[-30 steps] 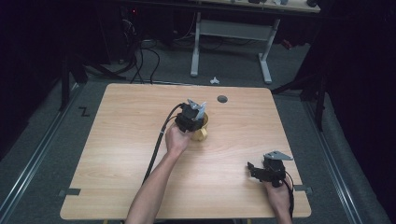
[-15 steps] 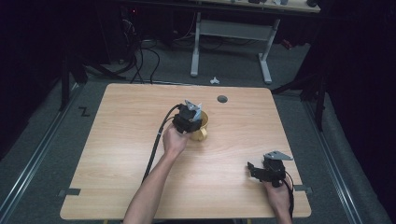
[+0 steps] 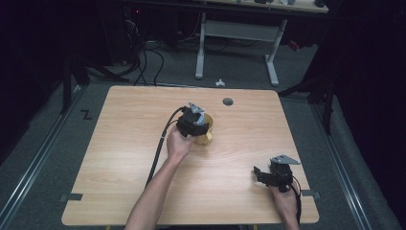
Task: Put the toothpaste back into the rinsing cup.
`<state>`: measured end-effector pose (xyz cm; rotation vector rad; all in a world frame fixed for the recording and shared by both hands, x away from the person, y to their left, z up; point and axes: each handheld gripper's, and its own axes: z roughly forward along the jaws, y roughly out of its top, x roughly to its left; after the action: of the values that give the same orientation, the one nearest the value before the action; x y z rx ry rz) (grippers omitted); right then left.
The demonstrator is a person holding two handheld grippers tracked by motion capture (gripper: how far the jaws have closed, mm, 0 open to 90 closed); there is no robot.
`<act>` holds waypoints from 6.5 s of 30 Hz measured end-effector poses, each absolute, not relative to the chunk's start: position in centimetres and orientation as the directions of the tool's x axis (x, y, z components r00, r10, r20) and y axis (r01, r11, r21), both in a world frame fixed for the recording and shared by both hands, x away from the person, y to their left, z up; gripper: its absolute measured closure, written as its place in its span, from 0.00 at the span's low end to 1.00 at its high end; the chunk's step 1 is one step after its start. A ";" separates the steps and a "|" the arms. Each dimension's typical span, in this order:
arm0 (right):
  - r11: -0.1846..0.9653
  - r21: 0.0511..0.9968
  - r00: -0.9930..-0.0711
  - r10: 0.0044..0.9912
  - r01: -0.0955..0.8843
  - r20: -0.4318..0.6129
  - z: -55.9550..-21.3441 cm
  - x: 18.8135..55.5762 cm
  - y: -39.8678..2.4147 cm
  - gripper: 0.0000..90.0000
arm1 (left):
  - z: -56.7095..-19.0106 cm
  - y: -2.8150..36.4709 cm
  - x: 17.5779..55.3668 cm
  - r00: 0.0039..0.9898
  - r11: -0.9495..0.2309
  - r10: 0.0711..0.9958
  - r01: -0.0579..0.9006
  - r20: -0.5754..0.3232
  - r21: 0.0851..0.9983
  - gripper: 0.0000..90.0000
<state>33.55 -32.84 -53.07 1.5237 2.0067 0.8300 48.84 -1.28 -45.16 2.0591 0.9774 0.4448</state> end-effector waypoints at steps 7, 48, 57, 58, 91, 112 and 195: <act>0.194 0.715 -0.261 0.965 0.671 -0.017 -53.1 33.6 -32.8 0.25 | -44.7 -1.0 48.6 0.643 -0.371 0.765 0.479 -0.030 0.796 0.37; 0.194 0.715 -0.261 0.965 0.671 -0.017 -53.1 33.6 -32.8 0.25 | -42.2 2.1 45.9 0.680 -0.351 0.732 0.432 -0.045 0.831 0.30; 0.194 0.716 -0.261 0.965 0.671 -0.017 -53.1 33.6 -32.8 0.25 | -41.5 3.0 45.2 0.683 -0.342 0.728 0.423 -0.048 0.839 0.30; 0.194 0.715 -0.261 0.965 0.671 -0.017 -53.1 33.6 -32.8 0.25 | -41.5 3.0 45.2 0.683 -0.342 0.728 0.423 -0.048 0.839 0.30; 0.193 0.715 -0.260 0.966 0.672 -0.016 -53.1 33.6 -32.8 0.25 | -40.2 7.1 42.7 0.661 -0.286 0.746 0.430 -0.083 0.856 0.31; 0.193 0.715 -0.260 0.966 0.671 -0.017 -53.1 33.6 -32.8 0.25 | -39.8 9.0 41.0 0.636 -0.278 0.770 0.408 -0.052 0.870 0.32; 0.193 0.716 -0.260 0.965 0.671 -0.017 -53.1 33.6 -32.8 0.25 | -43.5 16.0 36.6 0.546 -0.157 0.822 0.490 -0.162 0.858 0.32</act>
<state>33.60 -32.81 -53.07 1.5242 2.0047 0.8305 36.63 16.02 -43.48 1.8102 1.0835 0.4277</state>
